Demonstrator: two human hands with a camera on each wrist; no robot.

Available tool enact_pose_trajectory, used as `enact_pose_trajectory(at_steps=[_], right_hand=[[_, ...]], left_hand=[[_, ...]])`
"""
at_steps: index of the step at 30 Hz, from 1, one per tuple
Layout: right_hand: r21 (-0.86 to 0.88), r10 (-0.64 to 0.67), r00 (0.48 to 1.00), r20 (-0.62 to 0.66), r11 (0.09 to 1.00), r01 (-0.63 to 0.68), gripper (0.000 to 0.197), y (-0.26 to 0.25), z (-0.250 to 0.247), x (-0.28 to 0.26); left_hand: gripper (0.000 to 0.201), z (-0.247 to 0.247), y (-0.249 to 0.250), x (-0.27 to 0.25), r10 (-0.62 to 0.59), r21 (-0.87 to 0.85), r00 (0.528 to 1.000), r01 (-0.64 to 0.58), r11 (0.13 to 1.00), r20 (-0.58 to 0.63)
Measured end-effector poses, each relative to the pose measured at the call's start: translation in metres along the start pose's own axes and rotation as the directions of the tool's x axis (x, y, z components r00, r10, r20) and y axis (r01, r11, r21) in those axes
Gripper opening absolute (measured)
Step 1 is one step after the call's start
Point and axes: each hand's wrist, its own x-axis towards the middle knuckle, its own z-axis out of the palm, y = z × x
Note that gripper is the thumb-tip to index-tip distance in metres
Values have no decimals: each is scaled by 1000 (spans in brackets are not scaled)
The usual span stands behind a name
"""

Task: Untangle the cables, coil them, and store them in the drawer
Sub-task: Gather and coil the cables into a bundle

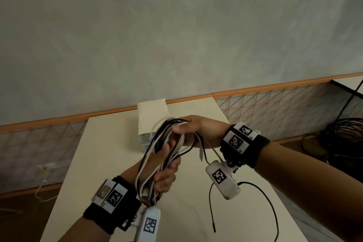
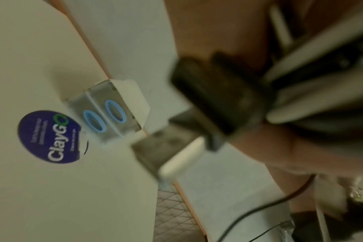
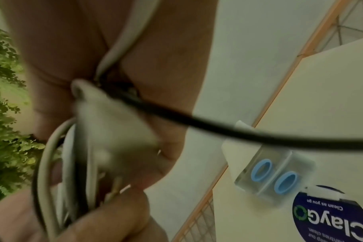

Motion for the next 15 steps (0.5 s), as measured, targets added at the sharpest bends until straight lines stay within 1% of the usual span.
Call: enact_pose_trajectory(at_steps=[1, 2, 4, 5, 8, 11, 13, 15], right_hand=[[8, -4, 1000, -12, 1000, 4, 25, -1, 3, 1], [19, -10, 1000, -18, 1000, 10, 27, -2, 6, 2], [66, -9, 1000, -8, 998, 9, 34, -4, 11, 3], [99, -4, 1000, -6, 995, 5, 33, -5, 13, 3], [116, 16, 999, -28, 993, -12, 33, -9, 18, 6], [105, 40, 999, -21, 994, -37, 35, -12, 19, 11], [81, 71, 997, 7, 994, -71, 36, -12, 17, 12], [75, 97, 994, 41, 992, -100, 36, -11, 16, 13]], left_hand=[[51, -4, 0, 2, 34, -23, 997, -32, 999, 75], [56, -7, 0, 4, 47, -43, 991, -42, 998, 124], [62, -10, -2, 7, 59, -76, 979, -45, 996, 194], [64, -10, -3, 8, 68, -90, 977, -50, 995, 203], [67, -10, -6, 10, 75, -142, 988, -56, 988, 132], [61, -6, -6, 8, 64, -198, 994, -46, 979, 85], [60, -2, -9, 5, 131, -185, 991, -121, 975, 38], [58, 1, -13, 2, 212, -171, 977, -208, 963, 9]])
